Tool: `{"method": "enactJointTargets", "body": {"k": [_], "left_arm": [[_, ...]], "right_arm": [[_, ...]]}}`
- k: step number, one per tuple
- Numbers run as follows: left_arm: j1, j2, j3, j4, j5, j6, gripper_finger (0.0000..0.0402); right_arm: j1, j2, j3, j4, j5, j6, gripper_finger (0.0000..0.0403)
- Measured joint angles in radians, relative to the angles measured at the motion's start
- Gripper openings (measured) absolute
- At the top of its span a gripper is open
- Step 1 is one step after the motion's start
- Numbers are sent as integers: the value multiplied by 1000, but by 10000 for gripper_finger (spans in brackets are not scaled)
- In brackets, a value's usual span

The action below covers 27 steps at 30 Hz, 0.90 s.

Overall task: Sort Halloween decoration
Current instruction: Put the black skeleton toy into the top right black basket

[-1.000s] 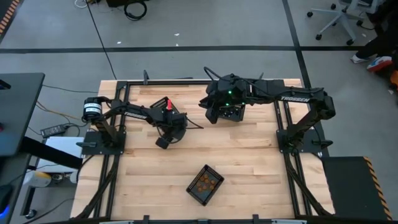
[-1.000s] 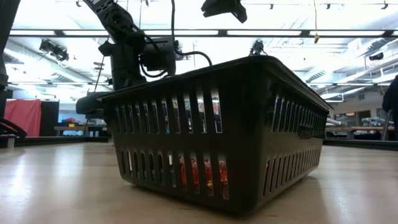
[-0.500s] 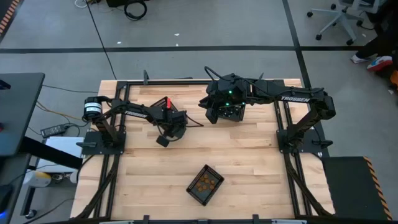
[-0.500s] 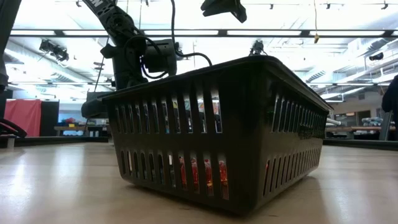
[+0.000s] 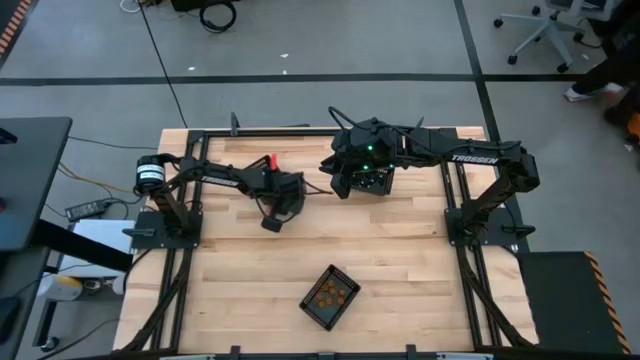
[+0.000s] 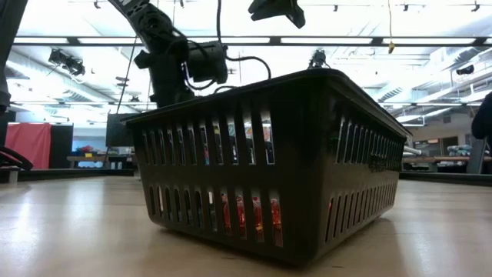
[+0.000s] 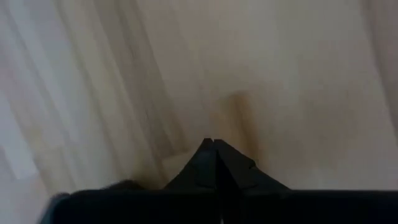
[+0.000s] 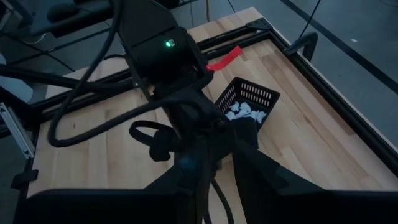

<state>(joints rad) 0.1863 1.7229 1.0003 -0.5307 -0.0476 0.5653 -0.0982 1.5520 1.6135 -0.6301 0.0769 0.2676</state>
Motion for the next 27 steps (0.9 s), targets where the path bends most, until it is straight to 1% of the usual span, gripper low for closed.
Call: {"method": "enactJointTargets", "body": {"k": [5, 8, 10, 14, 19, 21, 24, 27], "left_arm": [[-1, 0, 43, 7, 18, -41, 4], [3, -2, 48, -34, 42, -50, 6], [3, -2, 48, -77, 42, -20, 15], [-5, -2, 48, -115, 45, 59, 55], [-3, -2, 48, -112, 42, 75, 128], [1, -3, 41, -109, 42, 75, 151], [12, -3, 26, -115, 42, 76, 169], [21, -3, 2, -118, 40, 75, 172]], "right_arm": [[0, -6, 0, -43, 1, 0, 83], [0, -21, 0, -68, 5, 0, 83], [0, -32, 0, -72, 17, -1, 83], [0, -45, 0, -71, 35, -1, 83], [4, -47, 0, -68, 35, 1, 83], [8, -47, 0, -65, 37, 1, 83], [12, -47, 0, -59, 38, 1, 83], [15, -47, 0, -58, 38, 2, 83]]}}
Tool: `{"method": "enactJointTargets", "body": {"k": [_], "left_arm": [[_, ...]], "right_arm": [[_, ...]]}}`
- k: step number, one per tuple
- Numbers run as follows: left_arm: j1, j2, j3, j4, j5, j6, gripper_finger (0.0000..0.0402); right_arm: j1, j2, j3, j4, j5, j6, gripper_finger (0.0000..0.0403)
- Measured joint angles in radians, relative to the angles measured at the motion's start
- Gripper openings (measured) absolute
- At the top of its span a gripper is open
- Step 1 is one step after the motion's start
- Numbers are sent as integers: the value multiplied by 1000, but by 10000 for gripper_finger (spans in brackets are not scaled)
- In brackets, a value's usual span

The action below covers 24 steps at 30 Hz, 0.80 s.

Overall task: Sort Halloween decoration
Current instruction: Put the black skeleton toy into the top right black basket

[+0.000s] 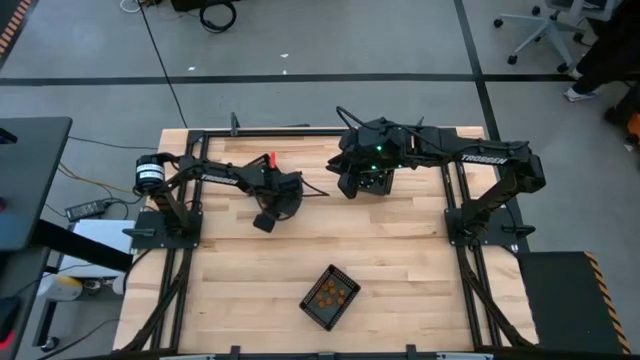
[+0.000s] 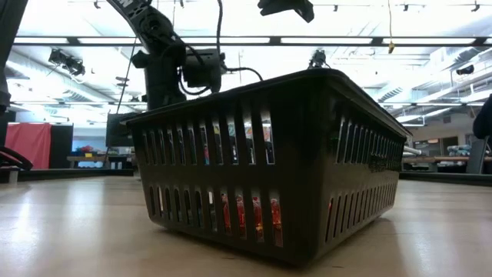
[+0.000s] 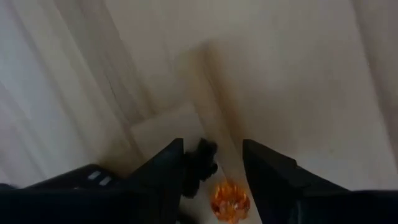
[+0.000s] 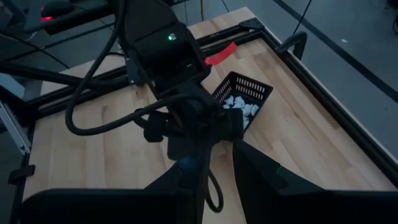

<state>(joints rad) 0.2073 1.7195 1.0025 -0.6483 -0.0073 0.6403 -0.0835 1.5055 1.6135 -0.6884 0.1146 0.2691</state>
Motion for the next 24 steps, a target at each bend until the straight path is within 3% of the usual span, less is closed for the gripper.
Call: {"method": "enactJointTargets", "body": {"k": [12, 24], "left_arm": [[-1, 0, -31, 0, -130, 25, 165], [-14, 53, -24, -22, -130, 3, 86]], "right_arm": [[3, 0, 0, 8, 1, 0, 83], [16, 1, 0, 11, 1, 9, 83]]}}
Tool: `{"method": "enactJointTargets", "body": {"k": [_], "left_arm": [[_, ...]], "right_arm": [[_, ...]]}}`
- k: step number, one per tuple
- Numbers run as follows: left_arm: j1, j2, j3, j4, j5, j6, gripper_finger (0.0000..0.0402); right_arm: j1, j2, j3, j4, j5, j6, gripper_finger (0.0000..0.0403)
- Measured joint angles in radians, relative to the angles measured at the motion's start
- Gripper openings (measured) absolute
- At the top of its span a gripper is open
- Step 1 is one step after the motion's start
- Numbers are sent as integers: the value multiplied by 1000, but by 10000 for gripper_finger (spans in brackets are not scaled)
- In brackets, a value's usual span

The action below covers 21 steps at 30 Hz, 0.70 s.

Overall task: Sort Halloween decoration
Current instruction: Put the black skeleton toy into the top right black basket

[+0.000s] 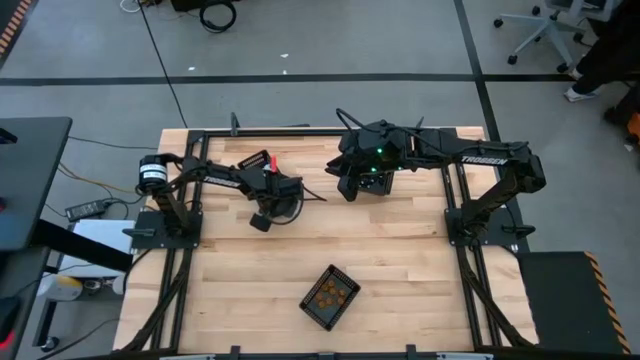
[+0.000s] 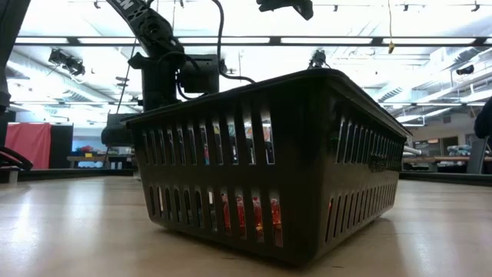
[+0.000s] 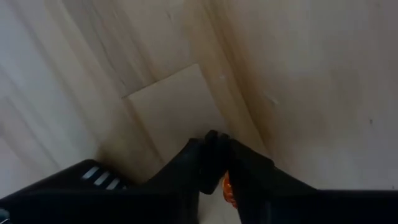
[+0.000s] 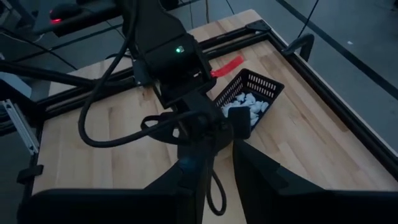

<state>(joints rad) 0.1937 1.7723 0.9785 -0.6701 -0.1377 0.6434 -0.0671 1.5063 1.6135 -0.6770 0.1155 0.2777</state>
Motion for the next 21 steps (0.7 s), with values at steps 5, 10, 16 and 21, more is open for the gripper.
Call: {"method": "enactJointTargets", "body": {"k": [5, 10, 16, 21], "left_arm": [[-11, 1, -2, 4, -6, 0, 41], [-10, -7, -3, 10, -3, -23, 15], [-10, -41, 8, 41, 5, -68, 9], [-5, -49, 33, 104, 37, -113, 8]], "right_arm": [[1, 0, 0, 0, 4, 6, 83], [1, 0, 0, -1, 4, 7, 83], [1, -1, 0, -7, 7, 3, 83], [0, -19, 0, -12, 48, -9, 83]]}}
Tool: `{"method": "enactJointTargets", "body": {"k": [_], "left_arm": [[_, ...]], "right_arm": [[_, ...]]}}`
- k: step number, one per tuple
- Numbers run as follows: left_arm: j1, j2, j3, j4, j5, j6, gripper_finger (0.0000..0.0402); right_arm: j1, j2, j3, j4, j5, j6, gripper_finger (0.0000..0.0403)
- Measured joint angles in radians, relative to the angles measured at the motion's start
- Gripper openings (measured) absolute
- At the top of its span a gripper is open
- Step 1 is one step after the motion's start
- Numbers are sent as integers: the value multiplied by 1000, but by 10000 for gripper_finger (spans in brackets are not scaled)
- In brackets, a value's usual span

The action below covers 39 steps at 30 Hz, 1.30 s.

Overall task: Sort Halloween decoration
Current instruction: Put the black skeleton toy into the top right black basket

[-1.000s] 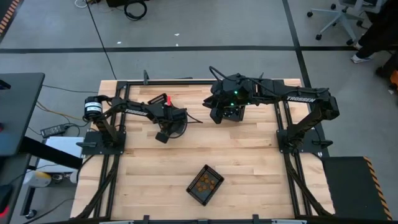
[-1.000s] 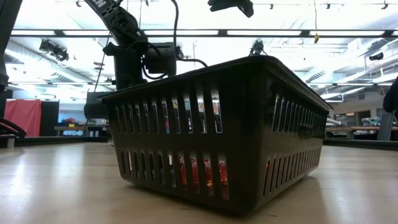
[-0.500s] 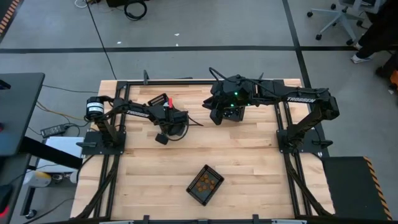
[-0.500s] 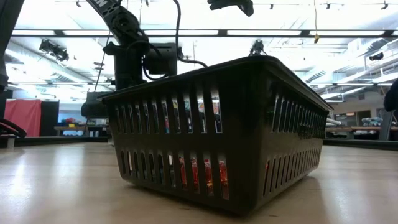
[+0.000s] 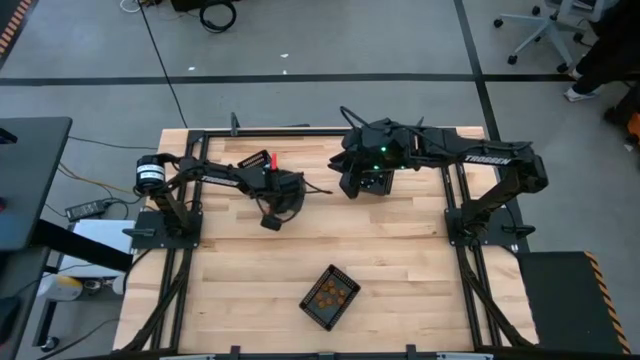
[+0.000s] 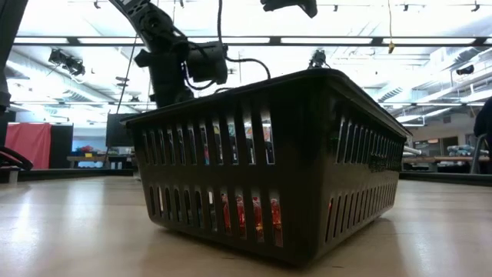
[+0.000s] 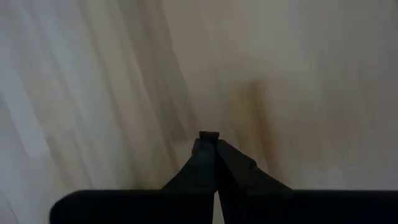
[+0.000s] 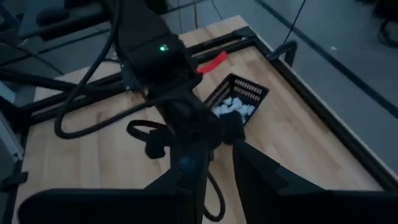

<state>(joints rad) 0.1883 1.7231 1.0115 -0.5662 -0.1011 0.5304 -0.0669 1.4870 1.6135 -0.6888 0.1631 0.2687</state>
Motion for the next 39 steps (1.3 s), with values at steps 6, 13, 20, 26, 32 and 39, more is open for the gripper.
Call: {"method": "enactJointTargets", "body": {"k": [6, 13, 20, 26, 32, 39], "left_arm": [[-2, 0, 28, 142, 6, -19, 8], [-2, 2, 94, 306, 27, -27, 8], [20, 143, 272, 425, 25, -41, 8], [31, 349, 519, 418, 31, -72, 8], [42, 502, 718, 341, 27, -76, 9], [45, 544, 771, 318, 28, -69, 56]], "right_arm": [[-11, -32, 0, -3, 35, -8, 83], [-28, -49, 0, -18, 38, -10, 83], [-39, -50, 0, -19, 48, -17, 83], [-40, -51, 0, -12, 94, -11, 83], [-27, -63, 0, -8, 109, 0, 83], [-13, -77, 0, -21, 145, 0, 83]]}}
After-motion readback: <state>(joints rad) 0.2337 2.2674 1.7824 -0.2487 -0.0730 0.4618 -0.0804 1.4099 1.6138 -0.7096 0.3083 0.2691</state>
